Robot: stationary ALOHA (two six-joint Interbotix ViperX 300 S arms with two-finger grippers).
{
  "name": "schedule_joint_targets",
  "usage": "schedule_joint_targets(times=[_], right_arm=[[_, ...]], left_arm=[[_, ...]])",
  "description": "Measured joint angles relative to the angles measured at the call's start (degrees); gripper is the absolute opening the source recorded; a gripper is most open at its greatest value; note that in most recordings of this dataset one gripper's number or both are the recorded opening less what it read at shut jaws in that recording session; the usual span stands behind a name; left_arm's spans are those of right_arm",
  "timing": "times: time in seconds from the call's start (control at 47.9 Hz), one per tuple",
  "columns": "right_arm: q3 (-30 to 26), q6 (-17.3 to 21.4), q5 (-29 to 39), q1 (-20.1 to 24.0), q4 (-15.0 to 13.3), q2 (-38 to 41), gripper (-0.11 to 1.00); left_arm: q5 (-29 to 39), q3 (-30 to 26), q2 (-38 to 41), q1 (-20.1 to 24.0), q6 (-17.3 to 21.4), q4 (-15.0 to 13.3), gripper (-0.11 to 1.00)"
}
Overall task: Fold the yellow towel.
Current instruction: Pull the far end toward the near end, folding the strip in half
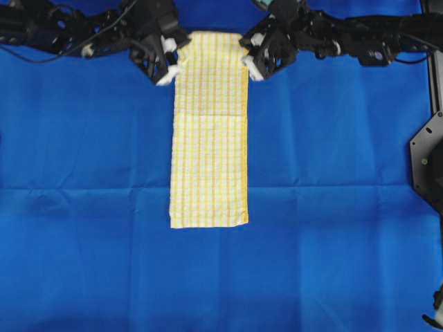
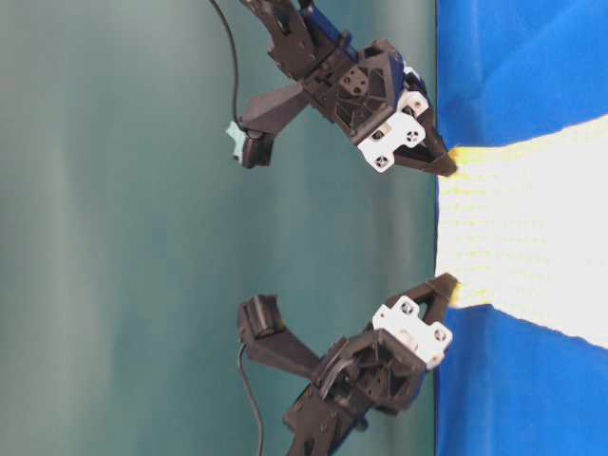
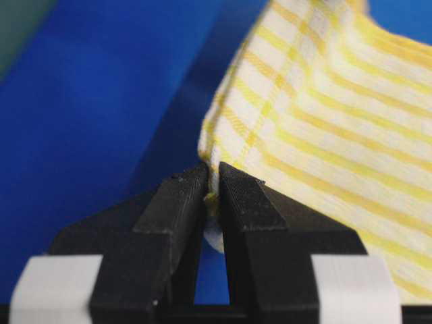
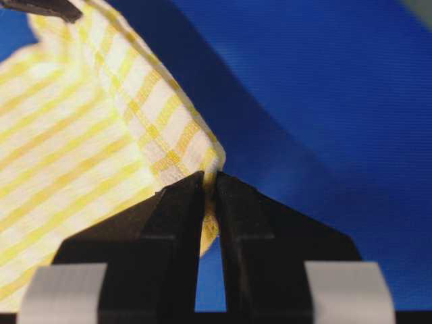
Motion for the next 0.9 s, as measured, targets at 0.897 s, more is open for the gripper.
schedule_joint_targets(times=[0.897], right_arm=[[13.3, 0.3, -12.0, 33.5, 12.8, -8.8, 0.06]], left_arm=[[1.5, 8.8, -7.3, -33.4, -13.6, -0.4, 0.05]])
